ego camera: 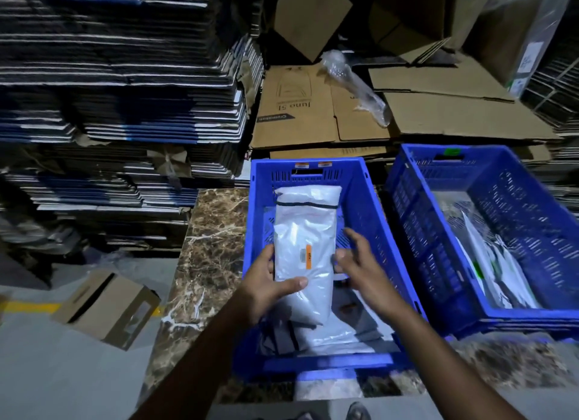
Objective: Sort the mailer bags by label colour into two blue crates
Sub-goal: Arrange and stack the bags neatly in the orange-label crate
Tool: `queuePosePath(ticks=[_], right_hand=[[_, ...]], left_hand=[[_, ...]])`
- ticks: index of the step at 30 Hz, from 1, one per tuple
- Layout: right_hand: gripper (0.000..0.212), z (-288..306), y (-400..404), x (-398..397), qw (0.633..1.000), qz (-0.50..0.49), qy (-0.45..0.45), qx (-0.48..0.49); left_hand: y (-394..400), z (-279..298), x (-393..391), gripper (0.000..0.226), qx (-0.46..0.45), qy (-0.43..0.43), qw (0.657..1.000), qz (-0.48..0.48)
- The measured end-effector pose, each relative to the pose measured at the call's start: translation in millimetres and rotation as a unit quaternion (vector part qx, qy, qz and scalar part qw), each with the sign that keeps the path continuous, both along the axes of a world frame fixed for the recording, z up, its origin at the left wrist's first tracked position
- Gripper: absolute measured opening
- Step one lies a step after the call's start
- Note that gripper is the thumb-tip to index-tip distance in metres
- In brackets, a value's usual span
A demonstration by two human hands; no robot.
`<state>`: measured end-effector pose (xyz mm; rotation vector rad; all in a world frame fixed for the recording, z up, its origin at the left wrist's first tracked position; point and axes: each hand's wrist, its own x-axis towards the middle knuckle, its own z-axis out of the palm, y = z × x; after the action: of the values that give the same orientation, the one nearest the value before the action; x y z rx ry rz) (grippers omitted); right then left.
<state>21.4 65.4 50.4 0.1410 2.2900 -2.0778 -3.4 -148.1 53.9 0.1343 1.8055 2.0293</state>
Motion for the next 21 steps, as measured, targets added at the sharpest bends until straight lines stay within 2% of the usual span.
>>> queuePosePath(ticks=[3,5,7,9,10,12,13,15,17,19,21], right_hand=[[0.028,-11,-25,1,0.993,0.001,0.056,0.100],[0.009,-12,-32,0,0.984,-0.026,0.068,0.165],[0.018,-12,-39,1,0.972,-0.010,0.073,0.223],[0.009,-12,-44,5,0.981,0.017,0.041,0.187],[0.026,-12,-45,5,0.986,0.029,0.024,0.165],[0.074,-13,-41,-1,0.988,0.050,0.014,0.149],[0.085,-15,-35,-7,0.986,0.052,0.016,0.160],[0.093,-20,-17,-32,0.982,0.036,0.023,0.181],[0.087,-25,-1,-68,0.983,0.027,0.008,0.184],[0.076,-36,4,-112,0.976,0.031,-0.006,0.214],[0.067,-54,-7,-152,0.963,0.048,-0.011,0.265]], left_hand=[[4,1,1,0.041,0.025,-0.011,0.999,-0.021],[7,-5,-10,0.025,0.017,-0.032,0.998,0.043],[9,-15,-27,0.040,-0.029,-0.025,0.992,0.119],[13,-19,-38,0.036,-0.090,0.015,0.980,0.179],[15,-21,-42,0.032,-0.111,0.029,0.973,0.198],[20,-25,-55,0.028,-0.126,0.038,0.970,0.205],[22,-23,-61,0.026,-0.116,0.031,0.975,0.187],[21,-23,-76,0.029,-0.147,0.057,0.976,0.151],[12,-19,-91,0.042,-0.263,0.175,0.941,0.125],[5,-21,-105,0.050,-0.404,0.301,0.859,0.093],[1,-23,-122,0.058,-0.538,0.325,0.777,0.050]])
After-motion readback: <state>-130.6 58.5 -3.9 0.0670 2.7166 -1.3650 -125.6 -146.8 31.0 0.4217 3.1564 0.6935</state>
